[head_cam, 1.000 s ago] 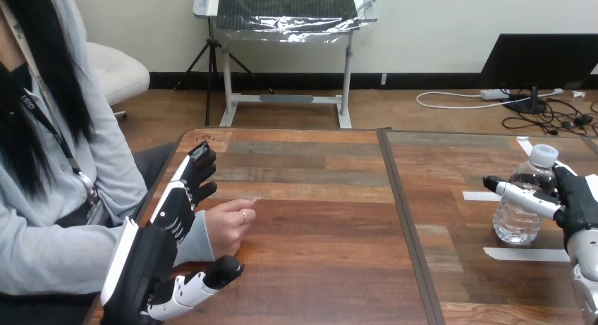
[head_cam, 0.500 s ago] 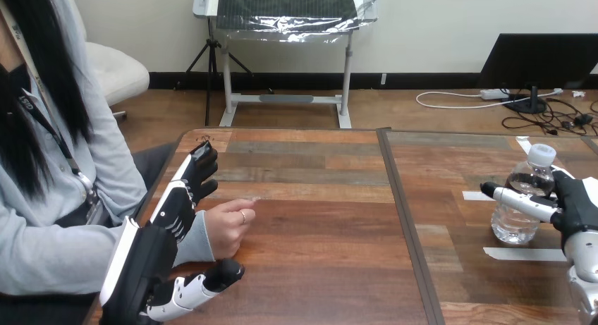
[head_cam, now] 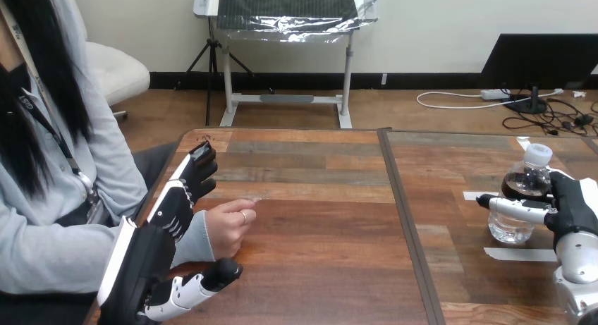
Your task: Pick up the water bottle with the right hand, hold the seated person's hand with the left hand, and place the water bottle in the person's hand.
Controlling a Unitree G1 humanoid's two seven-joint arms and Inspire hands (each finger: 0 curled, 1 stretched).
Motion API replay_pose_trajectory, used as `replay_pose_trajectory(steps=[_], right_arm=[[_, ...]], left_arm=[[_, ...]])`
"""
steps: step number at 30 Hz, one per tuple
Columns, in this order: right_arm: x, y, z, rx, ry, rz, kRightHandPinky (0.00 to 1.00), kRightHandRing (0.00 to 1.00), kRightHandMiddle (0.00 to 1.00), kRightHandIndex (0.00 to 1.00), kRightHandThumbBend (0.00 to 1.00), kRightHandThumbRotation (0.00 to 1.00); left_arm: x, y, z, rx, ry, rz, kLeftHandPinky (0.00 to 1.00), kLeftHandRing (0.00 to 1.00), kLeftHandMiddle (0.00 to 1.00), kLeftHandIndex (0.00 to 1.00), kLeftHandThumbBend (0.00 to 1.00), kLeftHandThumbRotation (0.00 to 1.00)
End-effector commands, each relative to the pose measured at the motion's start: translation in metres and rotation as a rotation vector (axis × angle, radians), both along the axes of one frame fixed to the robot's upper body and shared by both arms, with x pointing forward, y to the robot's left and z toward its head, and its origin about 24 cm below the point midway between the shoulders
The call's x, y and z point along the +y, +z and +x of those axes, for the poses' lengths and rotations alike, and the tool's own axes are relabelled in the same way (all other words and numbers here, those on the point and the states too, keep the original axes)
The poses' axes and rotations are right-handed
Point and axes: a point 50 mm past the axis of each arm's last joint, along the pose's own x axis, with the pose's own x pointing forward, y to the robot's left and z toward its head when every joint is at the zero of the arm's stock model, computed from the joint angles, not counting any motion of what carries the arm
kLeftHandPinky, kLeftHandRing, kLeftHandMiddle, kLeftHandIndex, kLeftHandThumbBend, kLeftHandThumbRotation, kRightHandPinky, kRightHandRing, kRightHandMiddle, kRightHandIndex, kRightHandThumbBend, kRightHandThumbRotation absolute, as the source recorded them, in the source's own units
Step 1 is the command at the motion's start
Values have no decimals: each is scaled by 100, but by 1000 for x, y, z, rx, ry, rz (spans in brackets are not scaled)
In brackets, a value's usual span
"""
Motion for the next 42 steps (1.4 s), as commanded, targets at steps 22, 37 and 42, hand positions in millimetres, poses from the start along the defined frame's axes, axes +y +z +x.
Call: replay_pose_trajectory(steps=[22,37,42], right_arm=[[7,15,13,-132,-166,23,39,46,55,55,81,0],[10,21,16,-212,-197,88,41,47,56,55,79,0],[14,23,19,-244,-184,113,40,47,55,54,79,0]], left_arm=[[3,18,11,-98,-5,-1,89,92,93,91,100,66],[4,18,10,-97,-10,3,89,92,93,91,100,65],[5,19,9,-93,-10,7,89,92,93,91,100,65]])
